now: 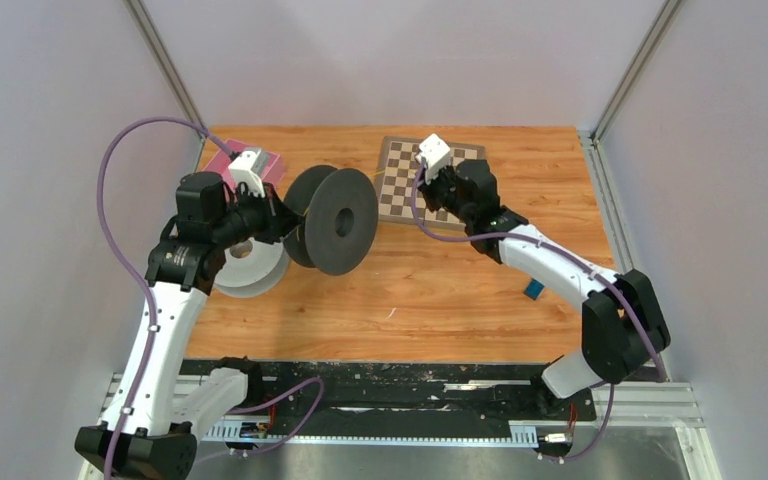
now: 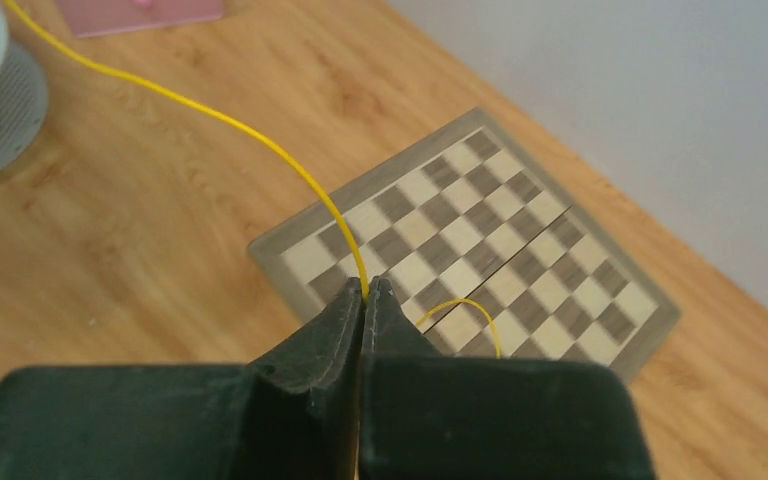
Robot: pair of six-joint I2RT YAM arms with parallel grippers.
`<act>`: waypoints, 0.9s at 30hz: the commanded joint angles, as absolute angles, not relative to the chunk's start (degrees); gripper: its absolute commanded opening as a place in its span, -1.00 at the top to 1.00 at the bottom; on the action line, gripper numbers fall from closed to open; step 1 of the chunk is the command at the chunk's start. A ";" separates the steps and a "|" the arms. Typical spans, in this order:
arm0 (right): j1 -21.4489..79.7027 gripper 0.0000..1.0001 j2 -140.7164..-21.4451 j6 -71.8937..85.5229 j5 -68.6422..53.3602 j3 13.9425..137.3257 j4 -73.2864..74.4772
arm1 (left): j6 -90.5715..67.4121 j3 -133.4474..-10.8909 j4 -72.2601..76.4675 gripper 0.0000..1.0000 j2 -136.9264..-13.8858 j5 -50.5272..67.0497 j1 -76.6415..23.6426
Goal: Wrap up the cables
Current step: Wrap the cable around the cable reel.
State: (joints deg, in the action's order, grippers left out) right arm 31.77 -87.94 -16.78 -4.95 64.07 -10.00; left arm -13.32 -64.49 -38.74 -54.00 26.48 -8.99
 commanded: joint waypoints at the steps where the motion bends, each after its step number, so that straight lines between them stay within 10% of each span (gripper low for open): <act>1: 32.61 1.00 -82.73 -9.62 -8.82 56.71 -15.34 | -28.26 -68.42 -27.30 1.00 -51.88 38.74 -5.05; 27: 51.50 1.00 -72.88 5.32 -26.17 41.88 -32.69 | -49.65 -54.46 -3.41 1.00 -48.82 19.10 -0.48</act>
State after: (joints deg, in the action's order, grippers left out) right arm 50.26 -70.15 -1.32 -21.21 39.59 -23.57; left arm -52.07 -53.49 -9.47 -52.49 26.33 -0.93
